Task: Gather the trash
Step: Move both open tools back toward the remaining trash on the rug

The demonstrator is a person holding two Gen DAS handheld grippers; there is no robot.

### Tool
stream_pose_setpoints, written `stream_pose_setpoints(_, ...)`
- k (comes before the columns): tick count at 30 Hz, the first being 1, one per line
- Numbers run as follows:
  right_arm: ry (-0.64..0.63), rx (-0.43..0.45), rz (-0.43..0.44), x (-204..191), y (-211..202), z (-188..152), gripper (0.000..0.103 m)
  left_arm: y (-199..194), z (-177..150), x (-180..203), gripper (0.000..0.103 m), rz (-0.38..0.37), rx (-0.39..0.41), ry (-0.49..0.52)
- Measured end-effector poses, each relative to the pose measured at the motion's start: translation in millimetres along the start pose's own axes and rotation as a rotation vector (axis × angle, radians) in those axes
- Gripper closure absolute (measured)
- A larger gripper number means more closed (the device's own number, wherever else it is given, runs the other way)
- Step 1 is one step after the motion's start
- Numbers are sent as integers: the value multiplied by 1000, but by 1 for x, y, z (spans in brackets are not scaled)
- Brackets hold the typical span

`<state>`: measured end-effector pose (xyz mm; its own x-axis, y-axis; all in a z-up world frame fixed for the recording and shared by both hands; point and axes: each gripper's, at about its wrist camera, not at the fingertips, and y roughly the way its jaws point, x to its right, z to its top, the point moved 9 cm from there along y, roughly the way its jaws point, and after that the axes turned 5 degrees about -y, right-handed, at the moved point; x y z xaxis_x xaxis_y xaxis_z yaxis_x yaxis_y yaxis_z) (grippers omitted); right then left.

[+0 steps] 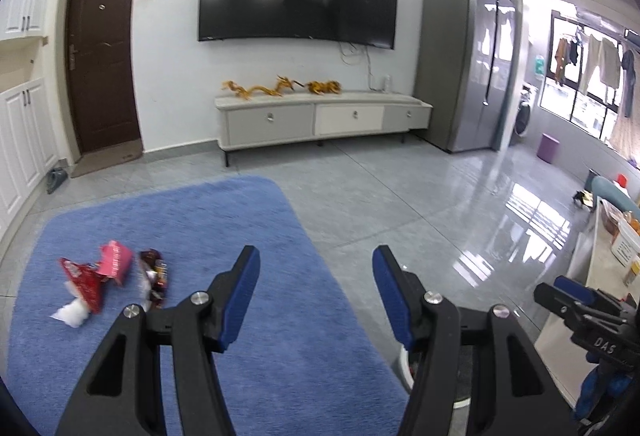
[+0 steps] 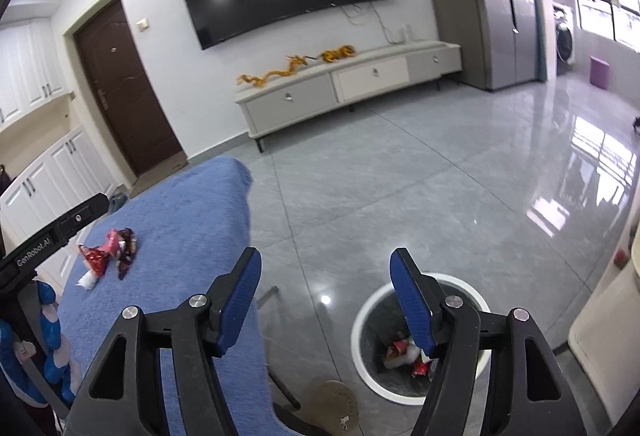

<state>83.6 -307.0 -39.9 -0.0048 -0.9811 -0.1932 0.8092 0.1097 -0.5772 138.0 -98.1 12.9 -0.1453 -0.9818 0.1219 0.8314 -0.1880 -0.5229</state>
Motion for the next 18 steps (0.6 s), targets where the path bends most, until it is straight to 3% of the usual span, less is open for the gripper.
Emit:
stream_pose_setpoints(5,-47,25,32,-23,-10,12,36,-16,15,-29,46,47,38,-2)
stream_pose_setpoints(18,-213,147,154,-111,-54,86,36,-118,122,-174,46,240,248,-98)
